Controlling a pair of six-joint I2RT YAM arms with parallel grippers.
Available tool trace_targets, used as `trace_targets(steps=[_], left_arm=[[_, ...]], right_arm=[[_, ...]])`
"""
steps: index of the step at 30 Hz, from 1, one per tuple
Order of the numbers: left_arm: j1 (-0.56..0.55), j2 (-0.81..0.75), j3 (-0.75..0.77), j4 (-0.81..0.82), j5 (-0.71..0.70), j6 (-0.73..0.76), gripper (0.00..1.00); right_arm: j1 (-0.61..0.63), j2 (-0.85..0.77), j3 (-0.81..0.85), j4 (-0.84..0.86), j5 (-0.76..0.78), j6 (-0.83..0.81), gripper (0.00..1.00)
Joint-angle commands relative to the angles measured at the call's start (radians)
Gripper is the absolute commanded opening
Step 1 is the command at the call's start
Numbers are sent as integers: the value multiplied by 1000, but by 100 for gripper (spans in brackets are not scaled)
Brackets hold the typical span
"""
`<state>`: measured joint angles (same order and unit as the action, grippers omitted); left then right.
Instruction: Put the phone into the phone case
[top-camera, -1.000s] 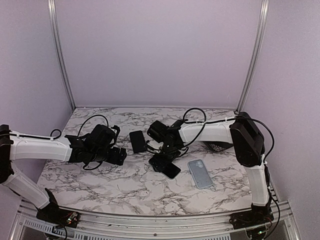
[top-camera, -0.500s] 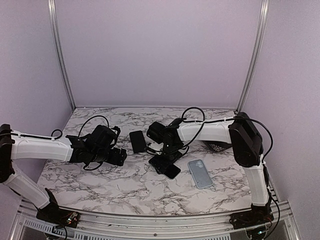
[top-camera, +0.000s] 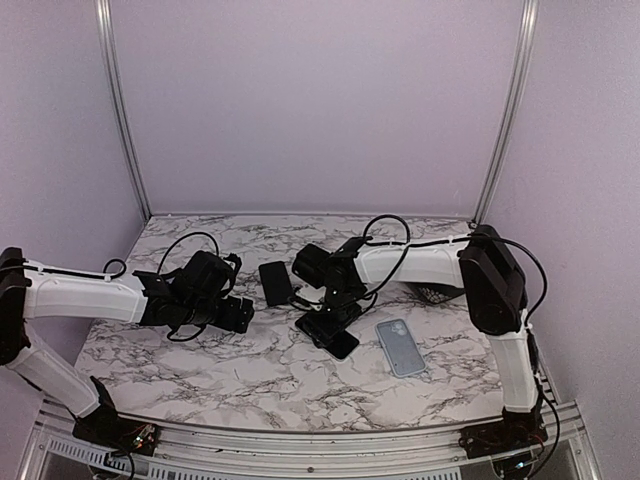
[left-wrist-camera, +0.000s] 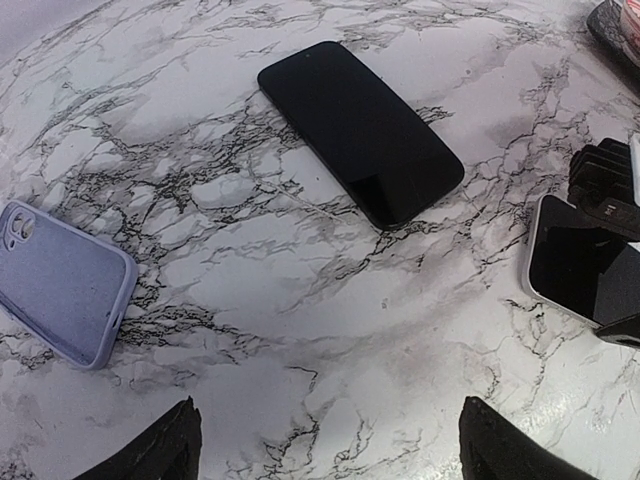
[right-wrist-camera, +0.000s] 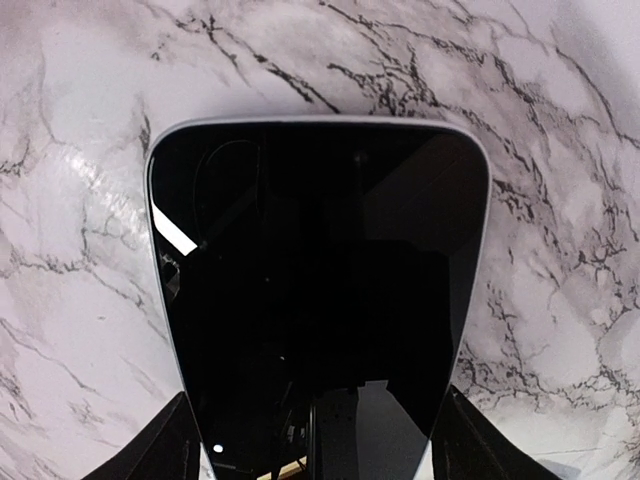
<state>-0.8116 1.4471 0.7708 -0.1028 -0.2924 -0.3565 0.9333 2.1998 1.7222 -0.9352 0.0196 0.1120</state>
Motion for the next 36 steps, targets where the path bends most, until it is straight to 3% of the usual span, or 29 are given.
trace_targets(steps=[1,6,13,20,25,36], left_arm=[[-3,6,-10,-20,-4,-3,90],[-2,-2,6,-19,5,2,90],[-2,-19,-2,-9,14,-2,90],[-3,-23,-12,4,18,-6,90],[-2,-24,-17,7,19,-12,90],[-3,-30,-24,8,21,-21,90]], right_arm=[[9,-171,-69,123,-9,48,45],[6,-368,-252,285,49,144,41],[-22,-599,-517,263,339,319,38],[-68,-808,-809,378,318,441,29],[-78,-812,-914,449,269,455,26],[-34,-742,-858,388,301,533,22]])
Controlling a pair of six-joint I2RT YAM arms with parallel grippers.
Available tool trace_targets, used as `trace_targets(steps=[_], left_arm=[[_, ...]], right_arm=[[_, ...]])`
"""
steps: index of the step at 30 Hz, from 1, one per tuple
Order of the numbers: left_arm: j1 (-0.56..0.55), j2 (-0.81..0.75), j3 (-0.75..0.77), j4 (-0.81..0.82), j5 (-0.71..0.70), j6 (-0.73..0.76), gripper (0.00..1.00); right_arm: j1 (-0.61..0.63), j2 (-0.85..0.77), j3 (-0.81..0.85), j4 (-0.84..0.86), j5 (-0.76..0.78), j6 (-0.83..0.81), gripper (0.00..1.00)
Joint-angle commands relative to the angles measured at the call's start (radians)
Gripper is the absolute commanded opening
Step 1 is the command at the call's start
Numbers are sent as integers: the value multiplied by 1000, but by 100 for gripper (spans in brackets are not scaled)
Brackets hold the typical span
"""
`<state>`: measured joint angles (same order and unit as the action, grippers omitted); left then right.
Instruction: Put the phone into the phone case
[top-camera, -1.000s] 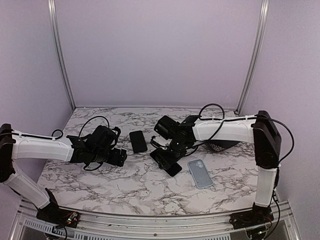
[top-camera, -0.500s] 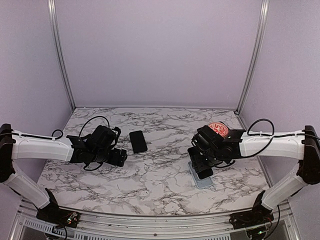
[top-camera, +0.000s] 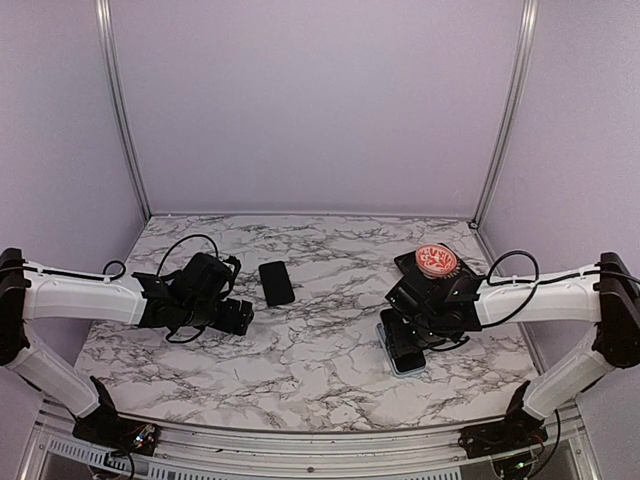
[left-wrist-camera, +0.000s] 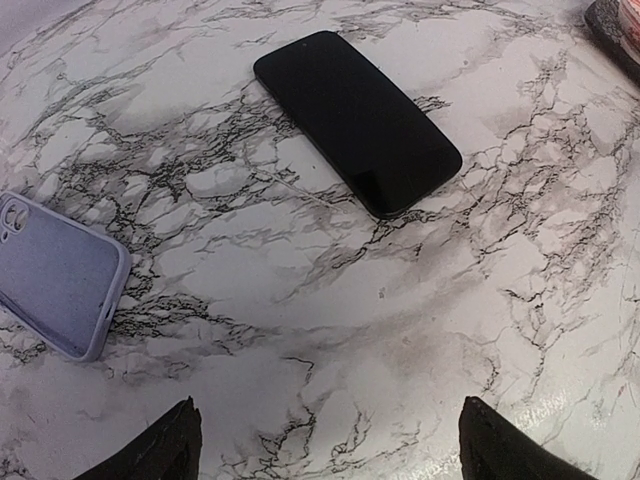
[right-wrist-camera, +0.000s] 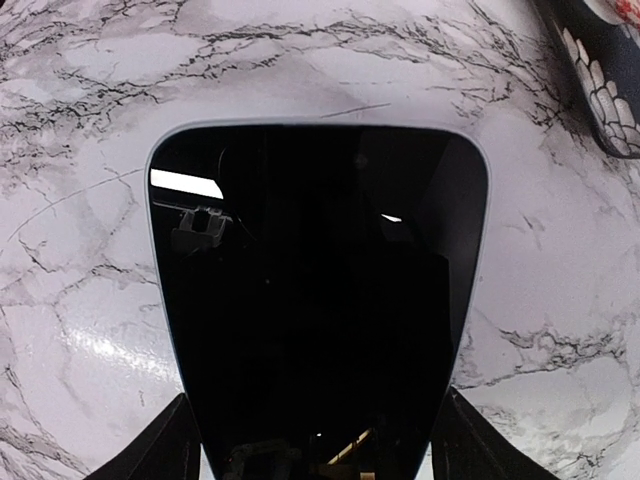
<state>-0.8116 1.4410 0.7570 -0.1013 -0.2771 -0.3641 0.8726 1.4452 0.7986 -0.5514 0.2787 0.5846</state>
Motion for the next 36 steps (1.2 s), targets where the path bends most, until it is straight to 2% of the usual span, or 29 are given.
trace_targets(steps=[1,16,22,31,33,36], left_arm=[[-2,-24,-10,6,5,-13,90],[-3,-16,-4,5,9,-1,90],[-2,-24,-8,5,1,1,90],[-3,-22,-8,-2,-10,6,90],[-2,-21,-6,-2,-11,5,90],[-2,-18,-6,-2,-12,9,90]], right_arm=[[29,18,67,5,41,64,22],[23,39,71,-48,92,36,20],[11,40,4,55,18,30,20],[11,54,20,-15,26,38,21],[11,57,19,-22,-14,37,23],[8,96,39,-53,-69,13,33]])
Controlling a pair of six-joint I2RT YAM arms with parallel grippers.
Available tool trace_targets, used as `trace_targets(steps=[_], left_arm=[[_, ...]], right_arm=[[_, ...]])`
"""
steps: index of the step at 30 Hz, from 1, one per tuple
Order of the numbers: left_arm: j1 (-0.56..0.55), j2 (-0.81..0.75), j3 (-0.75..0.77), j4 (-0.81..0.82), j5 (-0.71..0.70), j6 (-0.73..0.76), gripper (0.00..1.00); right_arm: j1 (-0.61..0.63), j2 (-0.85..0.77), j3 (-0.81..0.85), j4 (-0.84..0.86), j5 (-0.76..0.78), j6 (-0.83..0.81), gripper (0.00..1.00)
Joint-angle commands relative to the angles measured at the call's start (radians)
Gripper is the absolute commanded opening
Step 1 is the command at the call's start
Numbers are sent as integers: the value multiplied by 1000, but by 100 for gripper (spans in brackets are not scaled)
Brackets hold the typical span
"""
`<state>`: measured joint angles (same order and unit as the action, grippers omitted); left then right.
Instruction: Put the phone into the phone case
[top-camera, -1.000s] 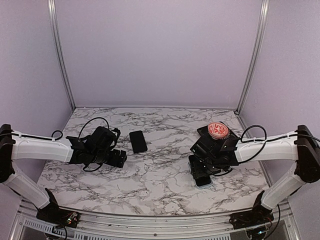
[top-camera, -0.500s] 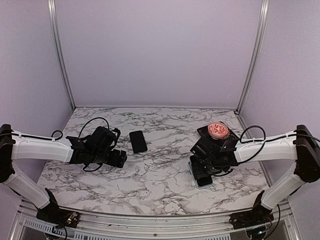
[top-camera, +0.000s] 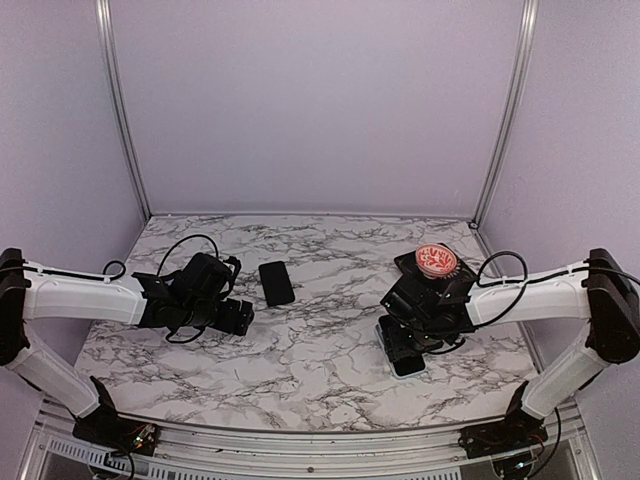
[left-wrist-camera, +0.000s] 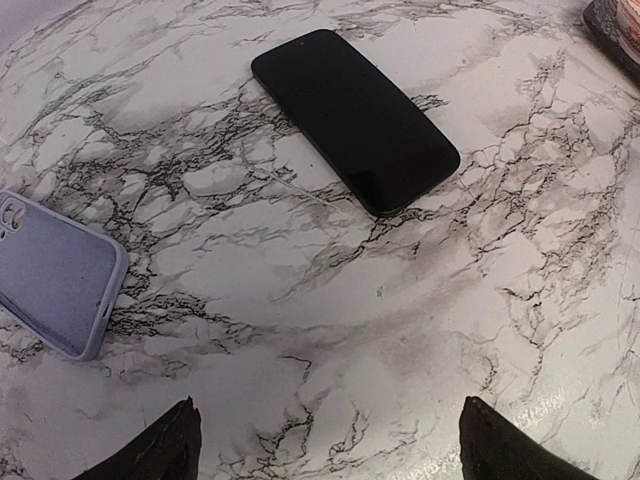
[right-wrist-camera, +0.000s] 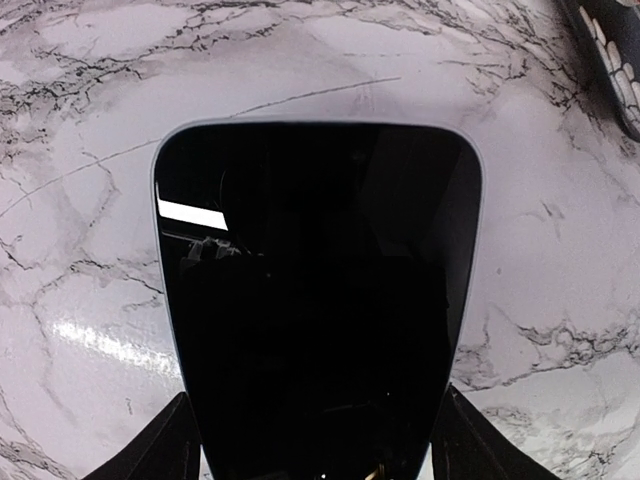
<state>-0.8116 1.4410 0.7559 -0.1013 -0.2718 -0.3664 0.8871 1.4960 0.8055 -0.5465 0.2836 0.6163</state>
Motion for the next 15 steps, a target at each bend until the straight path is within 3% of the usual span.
trace_targets(steps=[1,5,10,15], left_arm=[[-3,-16,-5,-3,-18,12,90],[-3,-15,-5,-5,-16,11,90],[-2,-18,-10,-3,-17,4,90],[-2,-24,-16,-5,-14,8,90]], right_arm=[[-8,62,45,-82,-85,-27,37],[-10,82,69,-131,-127,-61,61],[-13,84,99,-195,-121,-85,98],[-33,81,126,-254,-117,-118,99]])
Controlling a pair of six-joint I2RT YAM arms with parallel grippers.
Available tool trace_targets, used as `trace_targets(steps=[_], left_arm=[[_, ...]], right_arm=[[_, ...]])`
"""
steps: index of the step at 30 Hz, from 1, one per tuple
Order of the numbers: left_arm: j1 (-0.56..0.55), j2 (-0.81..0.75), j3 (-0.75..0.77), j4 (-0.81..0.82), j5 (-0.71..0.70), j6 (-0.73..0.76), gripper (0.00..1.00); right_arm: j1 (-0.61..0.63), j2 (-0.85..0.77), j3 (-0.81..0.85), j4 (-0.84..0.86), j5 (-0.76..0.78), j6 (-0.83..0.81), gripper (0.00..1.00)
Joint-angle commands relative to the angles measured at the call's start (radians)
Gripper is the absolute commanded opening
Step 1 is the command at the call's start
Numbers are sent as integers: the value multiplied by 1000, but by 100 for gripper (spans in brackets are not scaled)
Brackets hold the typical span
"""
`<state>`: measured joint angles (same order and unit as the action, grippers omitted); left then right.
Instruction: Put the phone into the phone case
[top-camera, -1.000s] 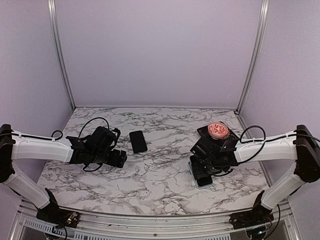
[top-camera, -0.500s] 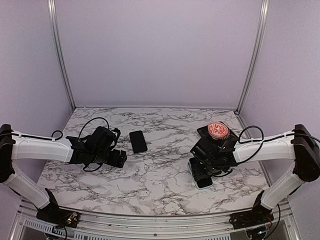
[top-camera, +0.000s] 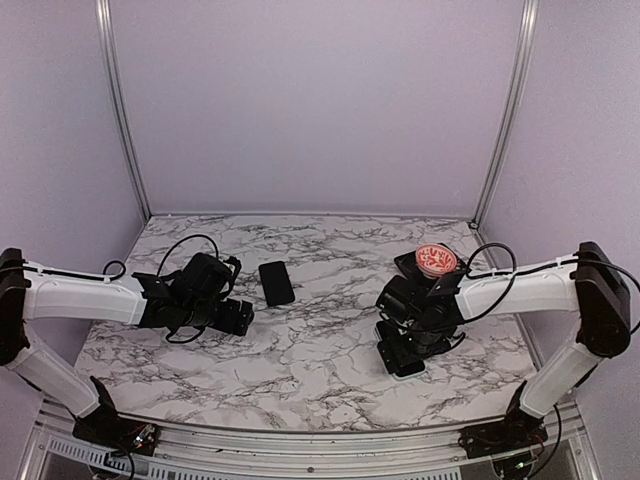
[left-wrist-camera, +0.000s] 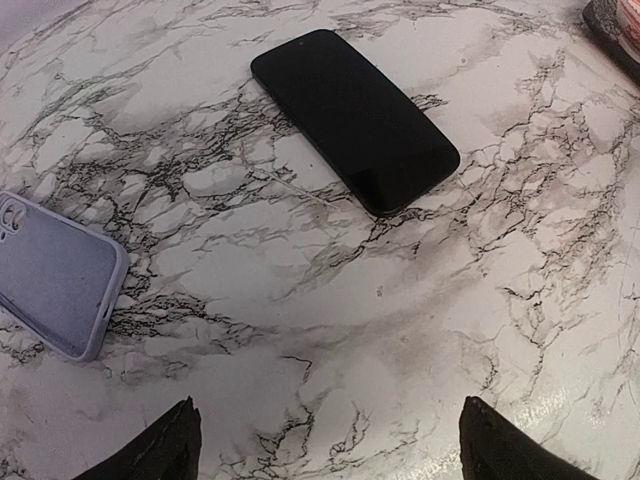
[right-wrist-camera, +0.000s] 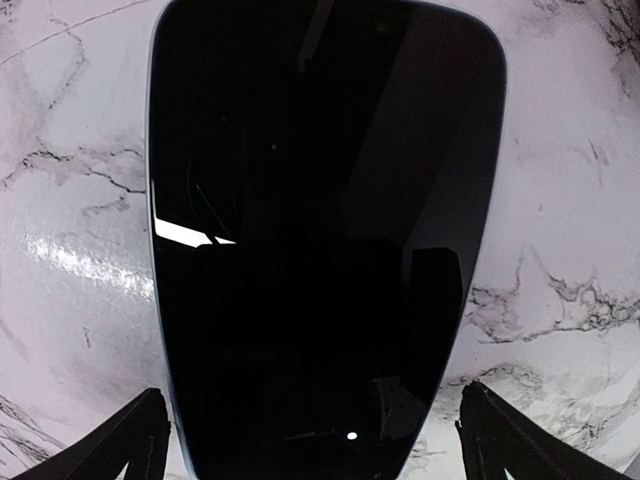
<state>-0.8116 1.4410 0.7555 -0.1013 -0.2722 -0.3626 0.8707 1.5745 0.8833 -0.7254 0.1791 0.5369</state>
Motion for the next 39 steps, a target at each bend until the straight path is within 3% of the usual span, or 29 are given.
trace_targets(steps=[1,10,16,20,24,27,32,35,39], left_arm=[[-3,-27,-15,-5,-12,4,90],[-3,-4,15,-20,-29,15,90],[-8,40,84,-55,-32,12,90],[-52,111,190,-126,-124,14,89],[-103,200,308,-103,-27,-18,88],[-107,258,349,48,150,-91,88],[-107,398,314,546,442,-308,97],[-116,535,357,717,520,-440,99],[-148,645,446,799,531,-487,99]], right_arm=[[-26,11,42,-70,-18,-48,99],[-92,77,2,44,-158,-128,98],[-88,84,-9,38,-118,-128,68],[-76,26,-38,66,-98,-117,56],[-52,-41,-87,143,-90,-120,43],[-39,-99,-131,242,-90,-124,37],[-24,-170,-211,444,-88,-97,26],[-19,-183,-240,532,-66,-73,25],[-3,-195,-236,591,-44,-60,25]])
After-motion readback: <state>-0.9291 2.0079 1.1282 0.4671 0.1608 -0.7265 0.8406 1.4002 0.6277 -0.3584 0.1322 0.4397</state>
